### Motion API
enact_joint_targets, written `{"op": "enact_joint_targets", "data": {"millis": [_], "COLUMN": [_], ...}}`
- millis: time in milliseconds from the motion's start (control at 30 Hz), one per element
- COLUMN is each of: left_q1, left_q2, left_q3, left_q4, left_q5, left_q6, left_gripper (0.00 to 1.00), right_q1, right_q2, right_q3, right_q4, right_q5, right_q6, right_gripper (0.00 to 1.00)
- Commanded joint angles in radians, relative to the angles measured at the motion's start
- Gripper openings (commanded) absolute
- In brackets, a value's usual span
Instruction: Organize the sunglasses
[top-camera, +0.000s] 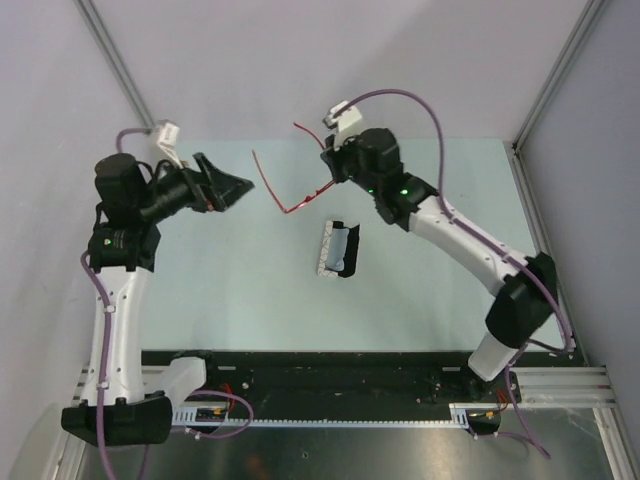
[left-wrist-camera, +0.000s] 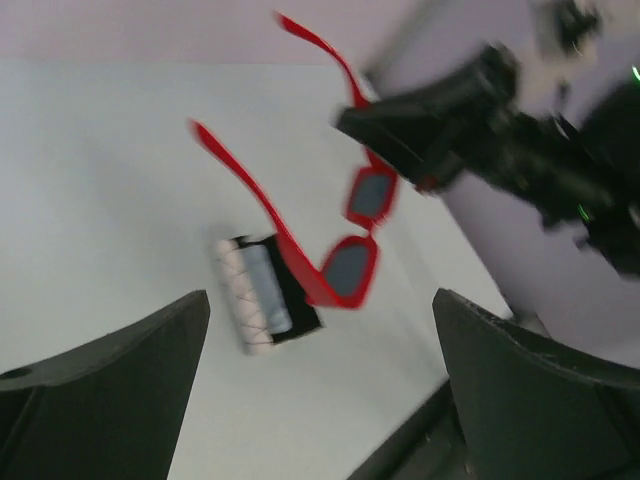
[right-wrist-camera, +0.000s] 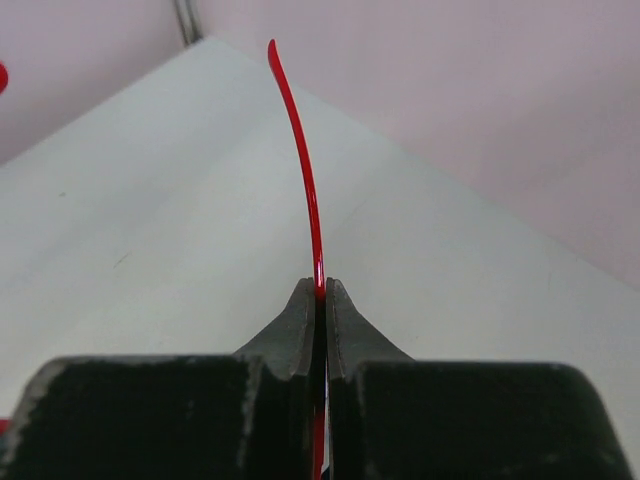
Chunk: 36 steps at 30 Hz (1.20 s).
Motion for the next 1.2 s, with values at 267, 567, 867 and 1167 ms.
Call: {"op": "enact_joint_targets", "data": {"millis": [267,567,867,1167], "left_q1": [-0.188,-0.421,-0.457,-0.5], "left_q2": [0.016,-0.002,0.085,0.136], "left_q3": [0.08,0.177,0.182,0.159], "left_q4": [0.177,0.272,0.363,0.459], "left_q5": [0.531,0.487,0.407,0.356], "left_q6": [0.112,0.145,-0.026,-0.146], "left_gripper": [1.0,1.0,1.0,1.0], "right_q1": [-0.141,-0.157,-0.144,-0.085], "right_q2": [-0.361,-0.416,-0.459,-0.482], "right_q3": [-0.085,-0.099,-0.111,-0.114], "right_q4": [0.192,0.207,0.247,0.25], "right_q5": [-0.519,-0.571,-0.647,-0.636], "right_q6": [0.053,0.096,0.138,0.118], "right_gripper": [0.0,0.0,0.0,0.0]}}
